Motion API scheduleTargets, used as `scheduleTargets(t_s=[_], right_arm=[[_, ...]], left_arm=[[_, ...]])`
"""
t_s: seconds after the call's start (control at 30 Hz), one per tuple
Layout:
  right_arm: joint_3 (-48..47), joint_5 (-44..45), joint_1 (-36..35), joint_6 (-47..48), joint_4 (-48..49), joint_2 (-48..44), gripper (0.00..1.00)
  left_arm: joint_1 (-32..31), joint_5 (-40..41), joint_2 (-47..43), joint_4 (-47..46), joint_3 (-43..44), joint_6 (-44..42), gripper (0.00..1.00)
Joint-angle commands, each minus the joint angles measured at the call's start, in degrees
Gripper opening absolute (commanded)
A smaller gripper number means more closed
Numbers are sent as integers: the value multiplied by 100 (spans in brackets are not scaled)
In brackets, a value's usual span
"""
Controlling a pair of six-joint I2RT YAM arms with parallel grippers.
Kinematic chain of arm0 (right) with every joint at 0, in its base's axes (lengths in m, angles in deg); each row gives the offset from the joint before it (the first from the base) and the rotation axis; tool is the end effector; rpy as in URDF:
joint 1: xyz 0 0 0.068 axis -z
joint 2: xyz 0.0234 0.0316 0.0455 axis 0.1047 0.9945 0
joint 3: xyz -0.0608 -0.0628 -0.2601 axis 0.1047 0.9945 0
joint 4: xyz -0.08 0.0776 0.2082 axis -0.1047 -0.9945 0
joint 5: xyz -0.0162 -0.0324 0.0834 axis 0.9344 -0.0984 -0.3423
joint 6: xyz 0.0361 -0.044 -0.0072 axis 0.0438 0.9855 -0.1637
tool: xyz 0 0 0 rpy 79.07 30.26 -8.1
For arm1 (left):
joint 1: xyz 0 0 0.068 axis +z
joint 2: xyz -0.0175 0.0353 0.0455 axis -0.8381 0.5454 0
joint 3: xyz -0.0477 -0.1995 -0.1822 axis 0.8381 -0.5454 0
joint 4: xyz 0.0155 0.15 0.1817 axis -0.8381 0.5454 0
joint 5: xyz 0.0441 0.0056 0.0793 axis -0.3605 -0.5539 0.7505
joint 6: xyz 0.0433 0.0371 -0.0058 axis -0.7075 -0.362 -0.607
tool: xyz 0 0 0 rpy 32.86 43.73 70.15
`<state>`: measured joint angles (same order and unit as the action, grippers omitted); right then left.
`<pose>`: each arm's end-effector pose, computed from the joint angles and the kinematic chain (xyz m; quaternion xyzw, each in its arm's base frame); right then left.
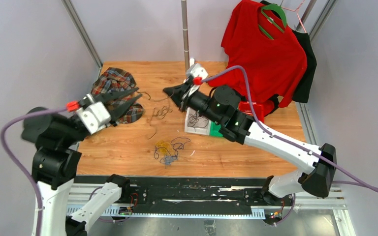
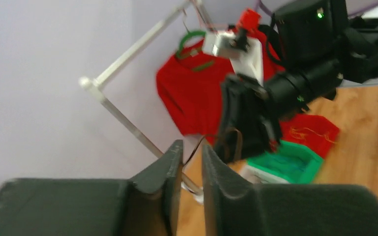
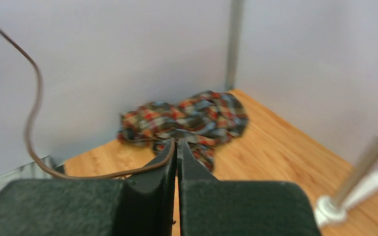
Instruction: Untangle the cables
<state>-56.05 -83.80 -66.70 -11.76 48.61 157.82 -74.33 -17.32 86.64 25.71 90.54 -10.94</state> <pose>0.1460 0.2655 0.4512 -0.3183 0.5043 0.4306 0.6774 0.0370 -0.0393 0.5212 0.4467 0.4164 -0.1740 0.7725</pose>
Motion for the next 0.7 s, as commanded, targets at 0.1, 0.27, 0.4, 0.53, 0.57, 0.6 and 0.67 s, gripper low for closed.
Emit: scheduleTargets(t_s=[0.1, 0.27, 0.4, 0.53, 0.57, 0.6, 0.67], right_arm=[[573, 918, 1478, -1006, -164, -132, 1], [496, 1229, 1996, -770, -590, 221, 1], [414, 1478, 2136, -489, -736, 475, 1], [462, 1699, 2201, -310, -794, 657, 0], [483, 1776, 2202, -266, -831, 699, 1], [514, 1887, 2210, -266, -869, 735, 1], [601, 2105, 2211, -264, -930, 801, 1]], left_arm=[[-28, 46, 165, 2507, -961, -956, 90], [-28, 802, 201, 3114, -1471, -1789, 97], [-28, 1131, 241, 3357, -1643, -2056, 96], [-28, 1101, 197, 3432, -1806, -2104, 96], [-26, 1100, 194, 3436, -1834, -2120, 96], [-28, 1111, 182, 3436, -1852, -2139, 96], [-28, 1168, 191, 3436, -1853, -2148, 96]])
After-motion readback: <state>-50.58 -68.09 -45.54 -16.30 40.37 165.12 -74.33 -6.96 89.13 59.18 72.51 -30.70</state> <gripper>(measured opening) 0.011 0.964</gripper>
